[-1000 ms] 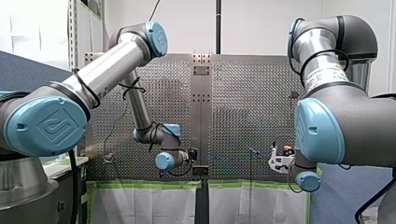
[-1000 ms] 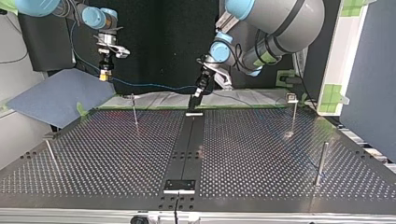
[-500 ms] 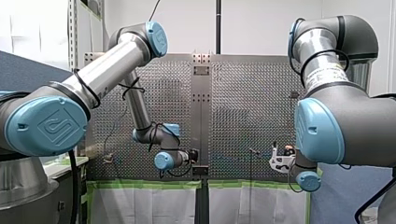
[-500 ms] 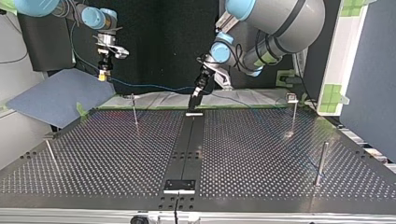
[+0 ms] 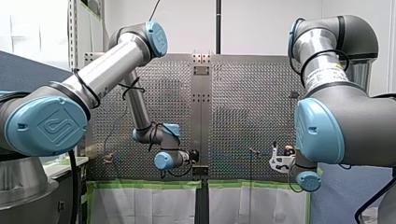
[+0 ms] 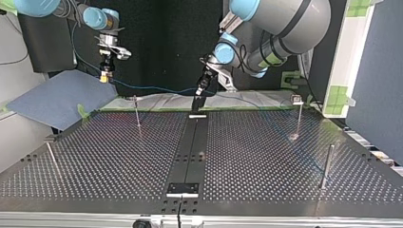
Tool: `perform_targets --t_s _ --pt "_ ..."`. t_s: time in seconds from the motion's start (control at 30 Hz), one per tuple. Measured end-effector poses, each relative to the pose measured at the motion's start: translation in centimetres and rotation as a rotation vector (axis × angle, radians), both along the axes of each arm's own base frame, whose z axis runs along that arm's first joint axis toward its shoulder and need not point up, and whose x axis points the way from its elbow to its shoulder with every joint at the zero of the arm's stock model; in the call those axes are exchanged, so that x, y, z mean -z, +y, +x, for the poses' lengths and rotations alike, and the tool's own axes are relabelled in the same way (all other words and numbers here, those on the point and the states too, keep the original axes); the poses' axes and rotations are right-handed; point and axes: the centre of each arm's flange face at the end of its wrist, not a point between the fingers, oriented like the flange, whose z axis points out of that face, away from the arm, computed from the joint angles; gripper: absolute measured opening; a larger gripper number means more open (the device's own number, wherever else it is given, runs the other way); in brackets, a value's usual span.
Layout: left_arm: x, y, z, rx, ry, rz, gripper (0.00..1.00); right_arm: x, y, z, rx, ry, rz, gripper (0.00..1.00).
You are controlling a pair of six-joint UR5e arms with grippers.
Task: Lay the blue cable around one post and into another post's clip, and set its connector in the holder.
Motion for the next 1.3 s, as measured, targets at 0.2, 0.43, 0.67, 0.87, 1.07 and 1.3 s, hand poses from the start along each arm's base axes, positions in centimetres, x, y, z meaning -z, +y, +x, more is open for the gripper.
perform_targets --t_s 0.2,0.43,0.67,0.87,1.07,1.3 --pt "0.0 0.1 0.0 -0.002 0.0 0.003 0.13 0.0 0.0 0.0 0.0 0.0 0.001 0.18" --pt "0.1 0.4 0.2 -0.032 -0.005 0.017 0.0 0.0 0.0 0.0 0.0 0.001 0.002 0.18" --pt "0.0 0.3 0.1 -0.027 -0.005 0.014 0.0 0.0 0.0 0.0 0.001 0.001 0.003 0.18" --pt "0.1 -0.6 -0.6 0.028 0.01 -0.001 0.0 0.1 -0.1 -0.4 0.029 -0.002 0.006 0.18" --pt "0.0 -2.4 -1.9 0.083 0.013 -0.029 0.0 0.2 -0.2 -0.9 0.057 -0.003 0.009 0.18" --pt "0.0 -4.4 -3.0 0.12 0.009 -0.097 0.0 0.1 -0.6 -1.7 0.078 -0.004 0.006 0.18"
